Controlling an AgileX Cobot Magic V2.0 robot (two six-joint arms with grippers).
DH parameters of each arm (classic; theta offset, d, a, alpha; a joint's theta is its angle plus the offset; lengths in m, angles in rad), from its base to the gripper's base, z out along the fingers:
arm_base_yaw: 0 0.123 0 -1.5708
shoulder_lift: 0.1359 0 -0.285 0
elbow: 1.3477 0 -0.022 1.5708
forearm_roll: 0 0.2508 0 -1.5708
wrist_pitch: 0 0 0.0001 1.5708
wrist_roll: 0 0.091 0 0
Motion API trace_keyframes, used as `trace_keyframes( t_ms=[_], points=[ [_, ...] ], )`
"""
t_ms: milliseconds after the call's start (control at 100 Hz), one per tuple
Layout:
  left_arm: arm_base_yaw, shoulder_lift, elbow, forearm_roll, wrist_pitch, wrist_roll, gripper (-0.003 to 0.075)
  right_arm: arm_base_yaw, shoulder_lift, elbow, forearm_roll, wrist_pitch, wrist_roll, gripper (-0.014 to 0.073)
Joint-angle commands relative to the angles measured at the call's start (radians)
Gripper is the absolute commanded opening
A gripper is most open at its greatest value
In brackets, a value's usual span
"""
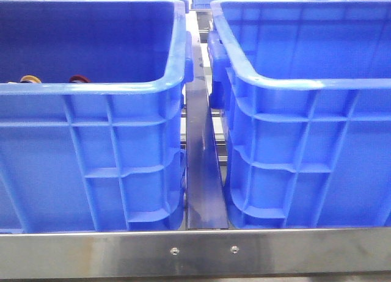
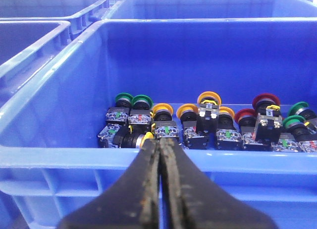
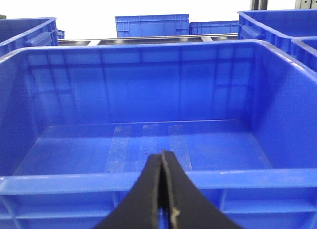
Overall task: Pick red and yellow buttons and place in box
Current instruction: 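Lower the left gripper into the button bin toward a yellow button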
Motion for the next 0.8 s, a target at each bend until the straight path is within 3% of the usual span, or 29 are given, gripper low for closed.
trace_keyframes(
  t_ms=[0,350,410,510,650,790],
  points=[
    [-0.001,-0.030,0.020,-0.012,-0.090,-0.010,-0.0020,0.000,-0.017,0.006,-0.011,-0.080,-0.003,-0.0103],
    [-0.001,-0.030,0.014,-0.068,-0.102,-0.010,-0.0020,0.000,-0.017,0.006,-0.011,-0.080,-0.003,-0.0103],
    [-0.001,-0.030,-0.007,-0.125,-0.126,-0.010,-0.0020,0.000,-0.017,0.006,-0.011,-0.080,-0.003,-0.0103],
    [-0.001,-0.028,-0.079,-0.098,-0.113,-0.010,-0.0020,0.000,-0.017,0.006,-0.011,-0.080,-0.003,-0.0103],
    [-0.014,0.014,-0.220,-0.105,-0.034,-0.010,-0.0020,0.000,-0.017,0.006,-0.011,-0.080,-0.003,-0.0103],
    [-0.048,0.119,-0.382,-0.105,0.147,-0.008,-0.0020,0.000,-0.017,0.006,-0.011,-0.080,-0.003,-0.0103]
  ],
)
